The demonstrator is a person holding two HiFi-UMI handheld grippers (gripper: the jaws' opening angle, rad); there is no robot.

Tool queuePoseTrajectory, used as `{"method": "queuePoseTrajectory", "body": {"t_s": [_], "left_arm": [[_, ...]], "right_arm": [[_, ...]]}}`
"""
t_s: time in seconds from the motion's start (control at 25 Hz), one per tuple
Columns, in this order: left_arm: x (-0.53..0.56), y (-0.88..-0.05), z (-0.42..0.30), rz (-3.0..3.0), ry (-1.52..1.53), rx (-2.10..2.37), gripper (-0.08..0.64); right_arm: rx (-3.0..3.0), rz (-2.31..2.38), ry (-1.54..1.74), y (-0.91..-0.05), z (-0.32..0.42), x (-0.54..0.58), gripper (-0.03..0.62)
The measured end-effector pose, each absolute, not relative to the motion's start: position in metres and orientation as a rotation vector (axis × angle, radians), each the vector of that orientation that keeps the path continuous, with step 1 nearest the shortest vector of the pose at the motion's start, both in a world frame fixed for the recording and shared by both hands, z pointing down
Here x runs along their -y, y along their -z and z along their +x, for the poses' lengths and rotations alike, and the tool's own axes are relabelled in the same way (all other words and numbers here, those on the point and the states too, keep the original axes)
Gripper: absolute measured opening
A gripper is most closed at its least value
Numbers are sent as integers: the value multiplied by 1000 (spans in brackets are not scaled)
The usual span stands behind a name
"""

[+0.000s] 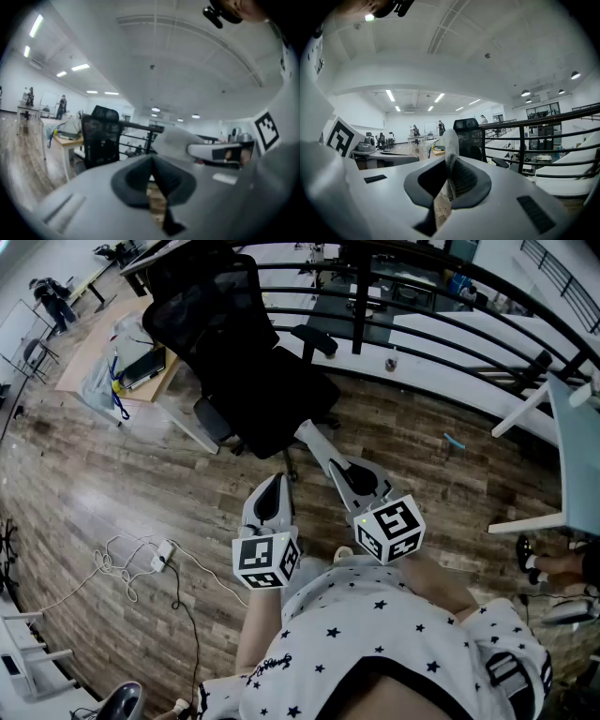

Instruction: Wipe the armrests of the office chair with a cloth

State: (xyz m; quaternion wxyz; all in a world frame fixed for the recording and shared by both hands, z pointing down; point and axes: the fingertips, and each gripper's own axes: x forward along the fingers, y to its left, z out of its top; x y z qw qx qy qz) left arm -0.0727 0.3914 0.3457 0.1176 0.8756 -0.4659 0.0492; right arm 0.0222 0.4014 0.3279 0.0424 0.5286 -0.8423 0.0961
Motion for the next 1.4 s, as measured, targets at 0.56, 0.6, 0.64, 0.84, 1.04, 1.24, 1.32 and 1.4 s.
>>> {"method": "queuePoseTrajectory", "body": {"t_s": [0.56, 0.6, 0.64, 0.84, 1.04, 1.24, 1.32, 1.4], "left_arm": [[-398, -351, -71, 2511, -134, 1427, 5], [-398, -351, -73, 2501, -132, 1432, 5], [-398, -352, -74, 2492, -130, 1436, 5], [-399, -357, -79, 2452, -141, 1457, 5], [-391, -358, -85, 2429, -127, 1468, 5], [-371, -361, -87, 2410, -101, 1457, 5], [-358, -361, -90, 2393, -93, 1463, 5], [-343, -362, -93, 2379, -88, 1470, 5]], "right_arm": [[2634, 1538, -282, -334, 28, -411, 27], [2643, 1533, -289, -333, 27, -411, 28], [2649, 1533, -293, -333, 27, -410, 28], [2648, 1517, -309, -337, 25, -408, 28], [2663, 1475, -313, -340, 16, -403, 28], [2645, 1479, -308, -344, 14, -384, 28], [2641, 1482, -309, -344, 14, -373, 28], [2641, 1478, -311, -342, 13, -361, 28]]}}
